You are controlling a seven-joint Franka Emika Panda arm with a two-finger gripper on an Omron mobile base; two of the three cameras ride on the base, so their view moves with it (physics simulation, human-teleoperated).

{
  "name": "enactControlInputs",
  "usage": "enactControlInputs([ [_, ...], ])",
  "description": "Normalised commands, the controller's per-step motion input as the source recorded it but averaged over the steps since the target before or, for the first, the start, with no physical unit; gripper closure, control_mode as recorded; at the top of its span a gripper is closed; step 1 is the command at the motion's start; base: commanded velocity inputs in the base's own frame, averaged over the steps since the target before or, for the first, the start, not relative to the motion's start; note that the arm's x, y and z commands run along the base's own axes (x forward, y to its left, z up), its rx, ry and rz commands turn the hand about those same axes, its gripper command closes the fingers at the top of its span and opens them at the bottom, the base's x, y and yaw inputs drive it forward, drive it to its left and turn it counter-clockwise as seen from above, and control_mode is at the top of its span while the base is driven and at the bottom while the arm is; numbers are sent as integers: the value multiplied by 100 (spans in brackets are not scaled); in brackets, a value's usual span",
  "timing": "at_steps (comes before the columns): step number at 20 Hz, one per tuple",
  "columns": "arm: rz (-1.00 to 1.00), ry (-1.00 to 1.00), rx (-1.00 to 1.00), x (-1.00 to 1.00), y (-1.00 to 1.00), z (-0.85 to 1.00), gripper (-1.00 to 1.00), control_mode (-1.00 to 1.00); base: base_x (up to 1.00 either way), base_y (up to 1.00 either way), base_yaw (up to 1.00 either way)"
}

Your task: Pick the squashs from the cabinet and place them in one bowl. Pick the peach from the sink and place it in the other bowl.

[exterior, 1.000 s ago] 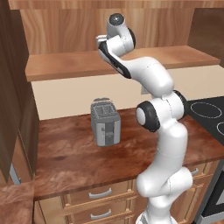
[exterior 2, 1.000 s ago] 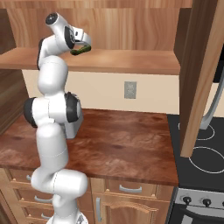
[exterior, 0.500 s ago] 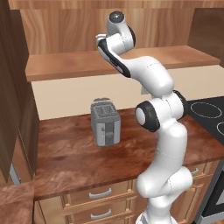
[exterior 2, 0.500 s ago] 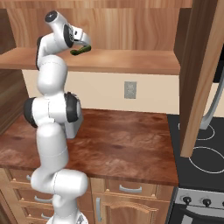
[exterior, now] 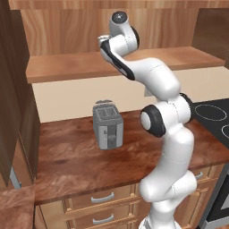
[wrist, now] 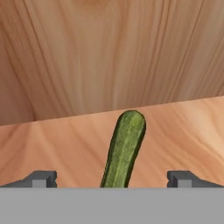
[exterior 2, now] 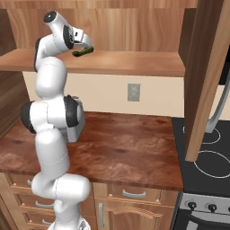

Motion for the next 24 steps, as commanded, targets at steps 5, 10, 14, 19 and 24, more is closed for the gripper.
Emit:
enactControlInputs([
  [5, -3, -2, 0, -22, -7, 0, -100, -100, 0, 0, 0],
  [10, -1, -2, 0, -17, -3, 0, -100, -100, 0, 0, 0],
  [14, 0, 0, 0, 0, 0, 0, -100, -100, 0, 0, 0],
  [19, 0, 0, 1, 5, -4, -18, -100, -100, 0, 0, 0],
  [24, 0, 0, 3, 22, -2, -14, -100, -100, 0, 0, 0],
])
